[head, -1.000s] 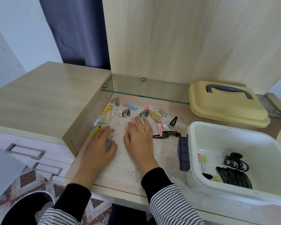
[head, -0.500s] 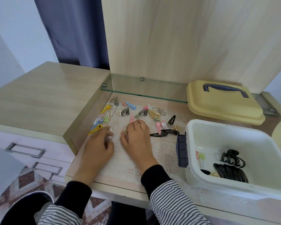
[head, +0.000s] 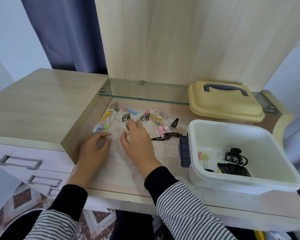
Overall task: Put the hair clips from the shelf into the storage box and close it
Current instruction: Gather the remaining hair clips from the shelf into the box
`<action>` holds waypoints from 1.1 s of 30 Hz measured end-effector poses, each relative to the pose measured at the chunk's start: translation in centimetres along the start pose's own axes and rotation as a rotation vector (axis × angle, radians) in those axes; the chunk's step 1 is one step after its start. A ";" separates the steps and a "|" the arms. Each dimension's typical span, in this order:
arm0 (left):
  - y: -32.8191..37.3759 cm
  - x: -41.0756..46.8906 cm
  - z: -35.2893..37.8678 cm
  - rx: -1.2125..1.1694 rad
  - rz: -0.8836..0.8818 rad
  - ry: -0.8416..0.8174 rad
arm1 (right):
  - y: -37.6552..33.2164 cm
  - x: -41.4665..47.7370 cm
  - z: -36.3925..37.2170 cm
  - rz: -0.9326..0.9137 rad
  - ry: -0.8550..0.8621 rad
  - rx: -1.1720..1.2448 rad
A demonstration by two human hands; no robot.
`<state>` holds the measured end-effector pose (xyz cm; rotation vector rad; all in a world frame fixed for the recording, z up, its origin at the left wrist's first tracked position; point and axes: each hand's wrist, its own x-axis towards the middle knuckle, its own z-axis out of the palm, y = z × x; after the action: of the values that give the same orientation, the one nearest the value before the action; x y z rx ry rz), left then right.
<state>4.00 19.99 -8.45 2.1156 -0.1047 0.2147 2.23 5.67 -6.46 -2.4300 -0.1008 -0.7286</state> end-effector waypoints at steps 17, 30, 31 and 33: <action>17.2 -1.1 4.7 -0.359 0.226 -0.196 | 2.6 3.8 -22.2 0.150 -0.173 0.114; 23.5 -3.6 11.1 0.055 0.259 -0.731 | 11.8 -0.4 -27.3 0.257 -0.604 -0.285; 23.5 -3.6 11.6 0.101 0.273 -0.754 | 12.2 -0.6 -27.2 0.265 -0.628 -0.303; 23.5 -3.5 12.5 0.203 0.291 -0.800 | 12.8 -0.9 -27.0 0.279 -0.661 -0.353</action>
<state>-1.78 -3.04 4.05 2.2623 -0.8936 -0.4833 -8.50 -19.95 4.60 -2.8471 0.1182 0.2181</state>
